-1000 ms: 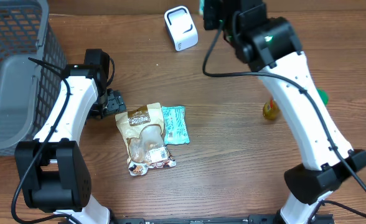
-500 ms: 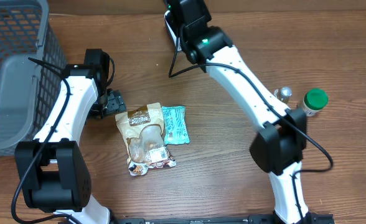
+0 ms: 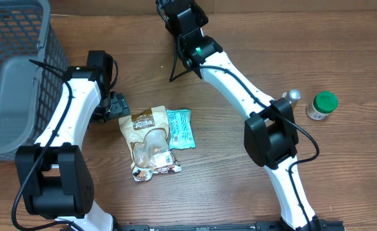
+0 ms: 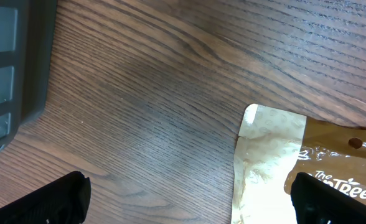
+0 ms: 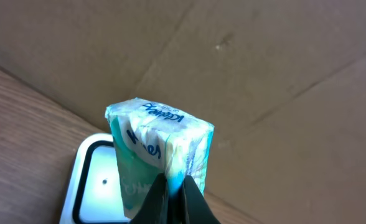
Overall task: Scan the item barcode
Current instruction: 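Lift the Kleenex pack up toward the white scanner with right gripper, then carry the Kleenex pack back down and set it right of the wipes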
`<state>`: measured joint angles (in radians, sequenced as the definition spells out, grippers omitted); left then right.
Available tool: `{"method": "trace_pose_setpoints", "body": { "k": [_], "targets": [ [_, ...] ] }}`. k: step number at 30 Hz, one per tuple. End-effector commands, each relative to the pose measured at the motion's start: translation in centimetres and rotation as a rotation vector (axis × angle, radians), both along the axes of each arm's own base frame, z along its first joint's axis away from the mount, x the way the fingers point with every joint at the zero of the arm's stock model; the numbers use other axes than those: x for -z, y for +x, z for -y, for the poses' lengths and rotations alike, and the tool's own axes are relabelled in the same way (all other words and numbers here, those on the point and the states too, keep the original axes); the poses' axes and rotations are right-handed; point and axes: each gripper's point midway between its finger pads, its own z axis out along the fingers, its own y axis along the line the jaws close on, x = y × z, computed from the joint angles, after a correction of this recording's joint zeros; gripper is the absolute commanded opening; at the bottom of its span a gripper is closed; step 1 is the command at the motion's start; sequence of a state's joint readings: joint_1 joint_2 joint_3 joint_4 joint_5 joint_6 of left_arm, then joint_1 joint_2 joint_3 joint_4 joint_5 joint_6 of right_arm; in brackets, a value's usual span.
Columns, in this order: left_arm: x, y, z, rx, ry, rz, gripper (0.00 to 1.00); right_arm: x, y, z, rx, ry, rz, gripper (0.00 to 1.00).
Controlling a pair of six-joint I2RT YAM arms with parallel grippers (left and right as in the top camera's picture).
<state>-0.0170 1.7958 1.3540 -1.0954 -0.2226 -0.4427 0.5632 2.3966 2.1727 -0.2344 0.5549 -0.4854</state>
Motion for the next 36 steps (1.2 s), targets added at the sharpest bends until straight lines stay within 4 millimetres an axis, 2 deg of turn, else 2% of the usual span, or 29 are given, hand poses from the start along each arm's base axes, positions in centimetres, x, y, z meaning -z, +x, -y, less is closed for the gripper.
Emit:
{"method": "trace_pose_setpoints", "body": {
  "k": [1, 7, 14, 26, 30, 36],
  "targets": [
    [0.2, 0.0, -0.5, -0.011, 0.02, -0.007, 1.0, 1.4, 0.8, 0.1, -0.014, -0.098, 0.011, 0.04],
    [0.2, 0.0, -0.5, -0.011, 0.02, -0.007, 1.0, 4.1, 1.8, 0.0, -0.043, -0.24, 0.022, 0.04],
    [0.2, 0.0, -0.5, -0.011, 0.02, -0.007, 1.0, 6.2, 2.8, 1.3, 0.009, -0.246, 0.022, 0.04],
    [0.2, 0.0, -0.5, -0.011, 0.02, -0.007, 1.0, 6.4, 2.8, 1.3, 0.02, -0.216, 0.021, 0.04],
    [0.2, 0.0, -0.5, -0.011, 0.02, -0.007, 0.99, 4.7, 2.7, 1.6, 0.042, -0.203, 0.044, 0.04],
    [0.2, 0.0, -0.5, -0.011, 0.02, -0.007, 1.0, -0.8, 1.4, 2.9, 0.122, -0.05, 0.078, 0.04]
  ]
}}
